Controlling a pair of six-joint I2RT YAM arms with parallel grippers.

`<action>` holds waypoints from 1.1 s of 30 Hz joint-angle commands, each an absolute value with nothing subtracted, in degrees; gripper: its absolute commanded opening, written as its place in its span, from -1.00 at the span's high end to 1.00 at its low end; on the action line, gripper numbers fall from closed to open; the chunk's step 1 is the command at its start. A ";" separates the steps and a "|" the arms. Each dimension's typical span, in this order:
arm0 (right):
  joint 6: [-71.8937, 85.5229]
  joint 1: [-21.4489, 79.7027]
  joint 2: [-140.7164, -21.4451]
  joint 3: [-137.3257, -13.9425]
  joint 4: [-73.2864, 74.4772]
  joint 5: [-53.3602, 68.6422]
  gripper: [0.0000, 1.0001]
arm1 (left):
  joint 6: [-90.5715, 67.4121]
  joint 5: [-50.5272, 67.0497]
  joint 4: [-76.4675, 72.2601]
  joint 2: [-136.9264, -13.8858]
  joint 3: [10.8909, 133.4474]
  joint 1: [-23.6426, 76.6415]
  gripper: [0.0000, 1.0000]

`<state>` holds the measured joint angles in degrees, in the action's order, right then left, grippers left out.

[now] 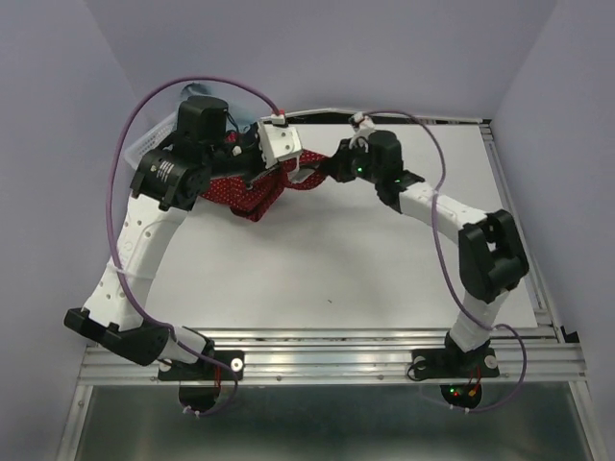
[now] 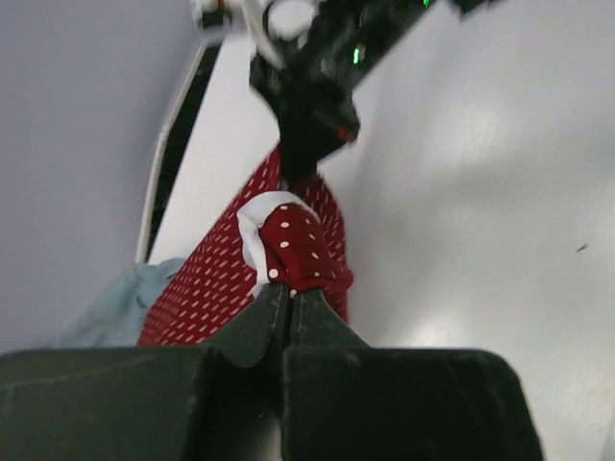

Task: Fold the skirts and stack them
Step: Move the skirt to the center of the board, then flatten the skirt out

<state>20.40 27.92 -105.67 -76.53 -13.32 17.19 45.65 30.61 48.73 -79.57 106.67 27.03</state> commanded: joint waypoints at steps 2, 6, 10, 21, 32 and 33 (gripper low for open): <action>10.38 14.96 -90.72 -79.97 -4.68 11.87 0.99 | 66.33 21.11 56.59 -75.41 104.34 27.51 1.00; 3.62 9.15 -86.23 -84.98 6.22 10.11 0.99 | 78.64 10.85 59.94 -74.36 95.38 28.65 1.00; -3.76 9.14 -82.89 -86.67 15.70 6.42 0.99 | 84.37 4.48 53.90 -72.60 83.97 31.11 1.00; -10.98 9.14 -74.63 -71.90 24.69 -3.41 0.99 | 72.52 12.83 37.90 -70.58 67.33 37.53 1.00; -10.73 8.09 -84.97 -89.41 22.77 -6.86 0.99 | 57.85 -6.75 8.45 -75.92 68.25 31.39 1.00; -10.46 8.09 -89.86 -93.13 22.50 -6.42 0.99 | 54.96 -9.73 7.57 -78.11 71.51 29.98 1.00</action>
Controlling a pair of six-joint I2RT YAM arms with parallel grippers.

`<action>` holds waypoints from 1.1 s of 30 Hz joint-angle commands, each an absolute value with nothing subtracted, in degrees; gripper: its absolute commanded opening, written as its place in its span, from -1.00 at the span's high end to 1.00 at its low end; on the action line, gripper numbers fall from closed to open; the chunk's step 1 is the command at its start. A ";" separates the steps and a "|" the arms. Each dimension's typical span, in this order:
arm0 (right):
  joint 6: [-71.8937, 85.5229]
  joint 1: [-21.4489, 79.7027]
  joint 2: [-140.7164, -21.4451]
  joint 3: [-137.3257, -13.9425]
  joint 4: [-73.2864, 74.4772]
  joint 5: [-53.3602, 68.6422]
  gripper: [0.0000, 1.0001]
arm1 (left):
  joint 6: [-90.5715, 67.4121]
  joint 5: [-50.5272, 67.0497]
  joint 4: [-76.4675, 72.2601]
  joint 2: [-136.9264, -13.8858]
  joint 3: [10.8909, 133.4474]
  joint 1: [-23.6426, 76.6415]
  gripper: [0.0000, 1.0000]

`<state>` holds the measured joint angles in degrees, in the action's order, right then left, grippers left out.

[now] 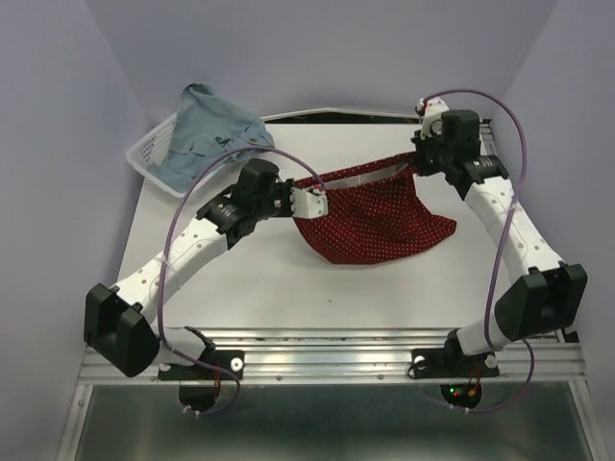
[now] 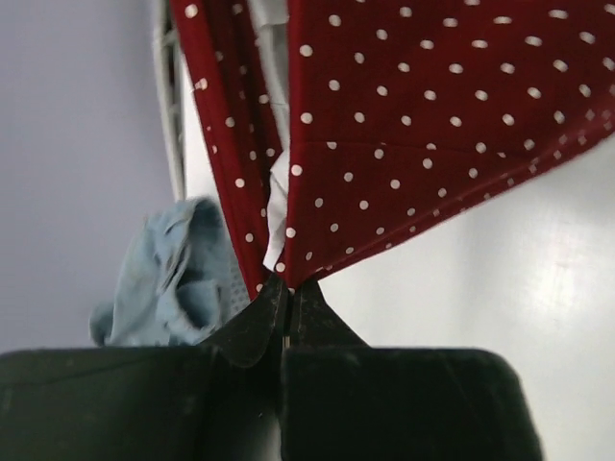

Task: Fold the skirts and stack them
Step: Flatten the skirt out

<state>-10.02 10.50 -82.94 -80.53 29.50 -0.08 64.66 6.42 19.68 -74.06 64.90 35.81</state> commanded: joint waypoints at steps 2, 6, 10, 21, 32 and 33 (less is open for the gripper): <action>-8.97 8.09 -95.16 -105.60 22.76 -6.15 0.99 | 48.54 -12.29 7.29 -84.71 83.54 25.42 1.00; -7.30 7.56 -107.37 -126.31 25.31 -5.45 0.99 | 40.36 -12.40 10.45 -92.62 102.28 18.55 1.00; -7.91 7.56 -106.97 -130.43 23.47 -5.28 0.99 | 40.60 -9.76 10.46 -90.72 106.44 17.49 1.00; -26.87 6.16 -88.34 -81.86 18.11 4.13 0.80 | 50.45 10.89 18.19 -68.21 64.81 33.01 0.79; -44.29 -3.43 -81.66 -65.83 30.92 12.30 -0.94 | 34.55 40.34 26.11 -70.66 67.04 46.93 -0.96; -44.38 -3.43 -81.30 -66.35 31.72 12.30 -0.93 | 33.15 39.04 25.49 -70.93 67.76 46.76 -0.93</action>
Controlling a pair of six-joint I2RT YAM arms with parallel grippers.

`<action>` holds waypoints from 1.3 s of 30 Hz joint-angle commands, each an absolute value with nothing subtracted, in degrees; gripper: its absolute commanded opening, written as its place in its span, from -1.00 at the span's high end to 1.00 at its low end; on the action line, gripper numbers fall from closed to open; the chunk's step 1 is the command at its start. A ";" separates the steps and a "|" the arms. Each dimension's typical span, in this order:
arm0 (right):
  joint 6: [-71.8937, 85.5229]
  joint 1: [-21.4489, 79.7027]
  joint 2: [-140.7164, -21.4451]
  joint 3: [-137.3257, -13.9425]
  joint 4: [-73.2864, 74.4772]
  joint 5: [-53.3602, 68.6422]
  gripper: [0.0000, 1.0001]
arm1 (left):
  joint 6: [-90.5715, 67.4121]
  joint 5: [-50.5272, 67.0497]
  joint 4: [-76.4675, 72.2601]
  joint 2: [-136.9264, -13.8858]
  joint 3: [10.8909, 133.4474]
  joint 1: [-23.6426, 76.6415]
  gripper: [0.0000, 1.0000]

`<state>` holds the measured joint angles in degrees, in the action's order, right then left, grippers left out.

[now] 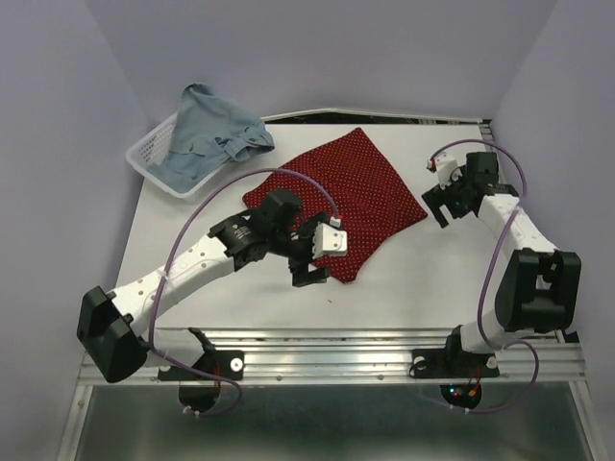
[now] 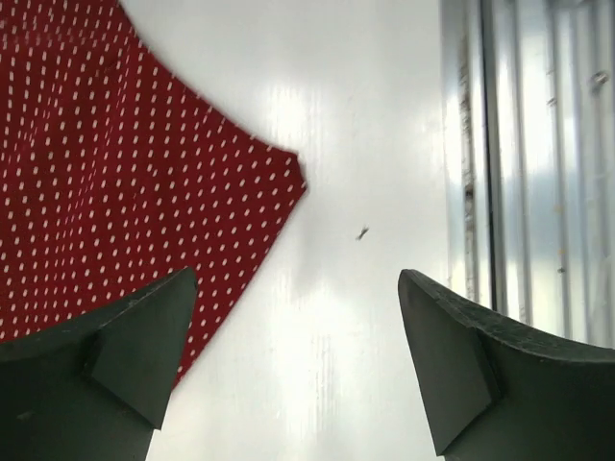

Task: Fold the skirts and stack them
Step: Flatten the skirt out

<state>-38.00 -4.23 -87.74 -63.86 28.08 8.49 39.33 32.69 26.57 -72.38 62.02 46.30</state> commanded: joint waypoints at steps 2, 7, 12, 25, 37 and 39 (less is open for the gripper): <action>-41.68 -3.43 -81.39 -69.76 33.56 13.35 -0.89 | 30.43 36.40 24.01 -71.63 68.81 45.97 -0.81; -28.41 -1.77 -87.26 -80.06 46.49 27.92 -0.49 | 25.49 31.90 21.00 -77.58 69.43 33.78 -0.34; -15.48 3.52 -94.55 -75.68 39.84 25.14 -0.19 | 23.21 27.17 24.60 -88.49 76.01 20.75 -0.02; -15.03 3.52 -113.01 -80.32 31.12 11.00 -0.09 | 39.37 12.92 20.39 -102.55 71.81 19.33 0.03; -18.35 3.52 -117.99 -103.90 35.24 4.81 -0.15 | 28.43 31.77 26.90 -104.78 74.09 33.22 0.07; -20.38 3.52 -113.05 -97.87 35.85 8.33 -0.21 | 26.55 32.96 26.54 -101.28 74.79 32.79 -0.04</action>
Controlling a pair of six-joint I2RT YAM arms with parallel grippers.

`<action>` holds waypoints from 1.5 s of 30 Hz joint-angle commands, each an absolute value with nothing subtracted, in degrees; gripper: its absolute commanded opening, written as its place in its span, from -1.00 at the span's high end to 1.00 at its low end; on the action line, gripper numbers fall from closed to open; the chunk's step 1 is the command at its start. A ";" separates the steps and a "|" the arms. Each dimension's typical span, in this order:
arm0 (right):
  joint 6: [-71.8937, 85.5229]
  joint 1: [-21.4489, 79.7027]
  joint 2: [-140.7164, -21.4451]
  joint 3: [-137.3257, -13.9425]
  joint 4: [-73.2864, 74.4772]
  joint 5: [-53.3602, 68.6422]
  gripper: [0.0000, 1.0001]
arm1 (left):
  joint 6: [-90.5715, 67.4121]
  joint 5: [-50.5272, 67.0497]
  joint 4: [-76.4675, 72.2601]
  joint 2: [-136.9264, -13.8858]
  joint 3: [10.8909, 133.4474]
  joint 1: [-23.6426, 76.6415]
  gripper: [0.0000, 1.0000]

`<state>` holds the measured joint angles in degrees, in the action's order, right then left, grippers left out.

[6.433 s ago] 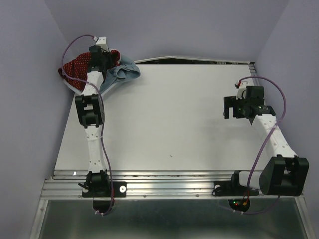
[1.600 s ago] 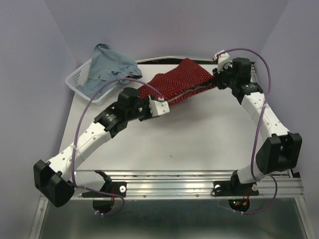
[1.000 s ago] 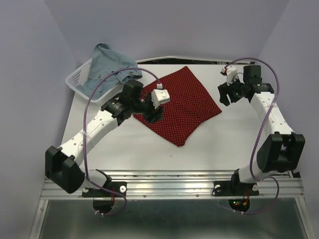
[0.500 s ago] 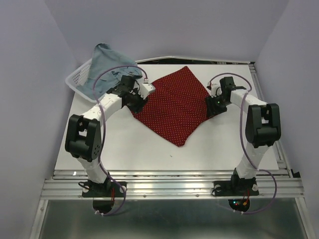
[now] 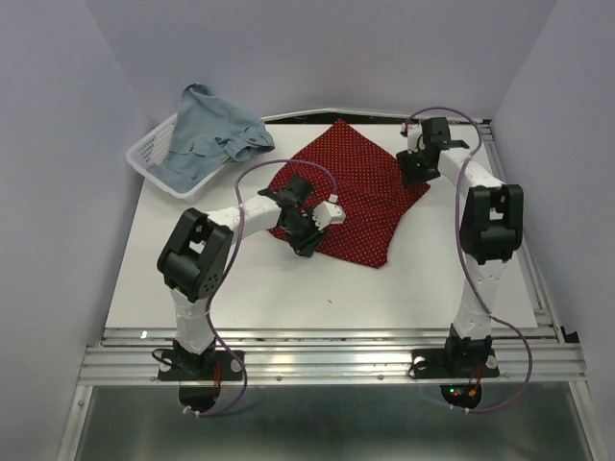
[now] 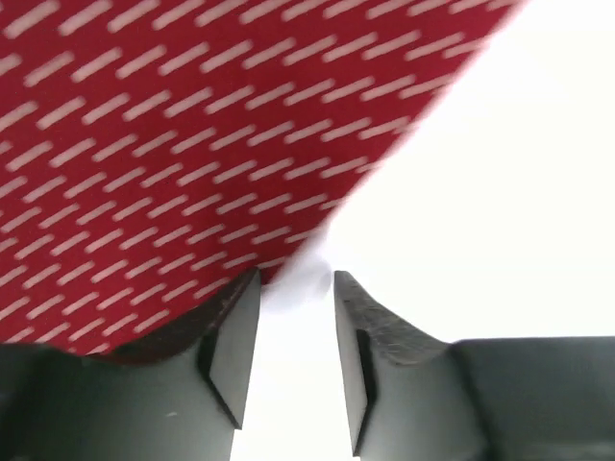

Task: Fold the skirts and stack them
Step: Flatten the skirt out

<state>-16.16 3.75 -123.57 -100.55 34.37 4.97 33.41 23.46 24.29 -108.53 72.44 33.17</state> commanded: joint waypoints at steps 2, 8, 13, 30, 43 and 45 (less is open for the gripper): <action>-23.45 3.52 -105.69 -93.56 39.17 15.16 -0.26 | 28.02 31.12 27.59 -98.47 74.79 31.91 -0.24; -26.02 11.67 -89.49 -75.46 46.67 24.69 -0.25 | 46.47 25.76 40.33 -93.78 74.97 21.90 -0.46; -22.42 24.24 -80.16 -62.51 40.97 18.91 -0.23 | 54.67 25.31 42.89 -96.58 76.02 13.63 -0.47; -23.64 39.20 -90.78 -49.75 17.05 -7.29 -0.08 | 57.57 26.46 37.18 -98.79 75.06 9.76 -0.48; -16.63 39.20 -88.25 -54.04 21.97 1.90 0.99 | 74.71 36.26 36.74 -90.45 65.92 10.89 -0.37; -13.90 39.20 -90.77 -59.46 24.24 9.96 0.99 | 71.65 38.14 34.99 -87.90 64.78 12.21 -0.29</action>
<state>-19.68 38.72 -90.98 -50.72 20.60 -2.76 70.91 29.78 35.70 -94.56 65.54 10.20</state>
